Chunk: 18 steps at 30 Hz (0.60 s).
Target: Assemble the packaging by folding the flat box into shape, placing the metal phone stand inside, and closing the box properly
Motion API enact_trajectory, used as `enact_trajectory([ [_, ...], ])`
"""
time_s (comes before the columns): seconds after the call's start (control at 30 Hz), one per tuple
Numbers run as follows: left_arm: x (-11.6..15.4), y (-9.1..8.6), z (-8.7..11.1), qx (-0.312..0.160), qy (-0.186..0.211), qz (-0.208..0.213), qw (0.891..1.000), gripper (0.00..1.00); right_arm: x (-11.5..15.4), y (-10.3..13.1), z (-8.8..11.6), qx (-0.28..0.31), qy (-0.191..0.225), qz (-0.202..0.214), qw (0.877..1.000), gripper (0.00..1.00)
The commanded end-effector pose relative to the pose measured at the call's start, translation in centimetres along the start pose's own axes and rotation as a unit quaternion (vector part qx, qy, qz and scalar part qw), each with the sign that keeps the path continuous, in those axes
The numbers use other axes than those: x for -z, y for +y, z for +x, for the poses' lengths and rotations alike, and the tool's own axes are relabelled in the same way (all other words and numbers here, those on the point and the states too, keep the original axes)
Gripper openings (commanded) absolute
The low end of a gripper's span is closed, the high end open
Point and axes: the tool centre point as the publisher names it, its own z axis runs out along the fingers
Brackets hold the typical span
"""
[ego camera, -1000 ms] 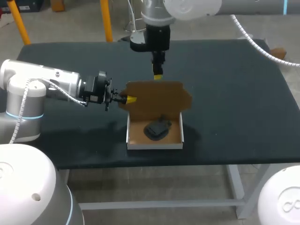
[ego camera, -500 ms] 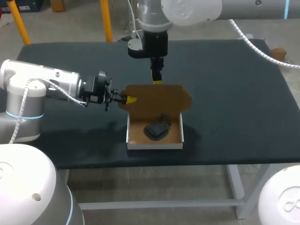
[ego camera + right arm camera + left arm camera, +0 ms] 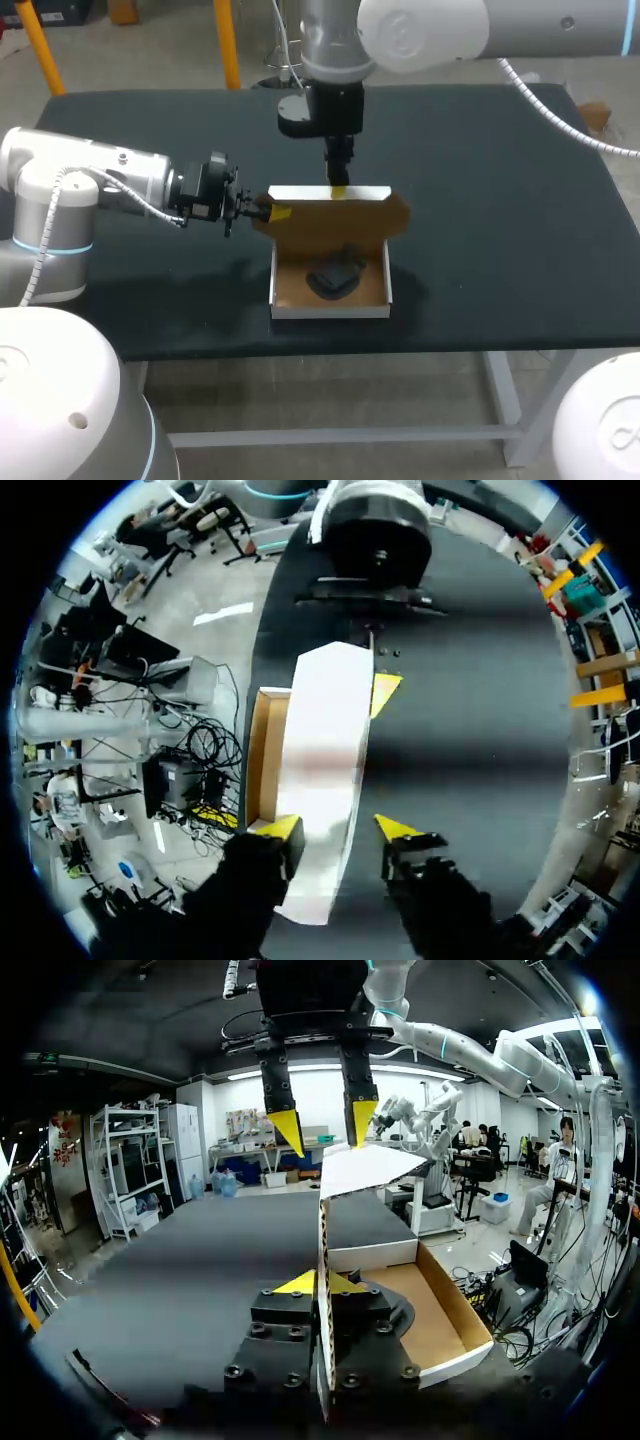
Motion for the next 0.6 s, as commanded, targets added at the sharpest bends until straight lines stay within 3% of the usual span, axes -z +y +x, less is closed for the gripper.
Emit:
enact_trajectory([
  [0.03, 0.0, 0.1, 0.0, 0.0, 0.0, 0.001, 1.0, 0.0, -0.2, 0.2, 0.0, 0.0, 0.0, 0.001, 1.0, 0.49],
  [0.6, 0.0, 0.1, 0.0, 0.0, 0.0, 0.001, 1.0, 0.0, -1.7, 0.7, -0.6, 0.001, 0.017, 0.004, 1.0, 0.49],
])
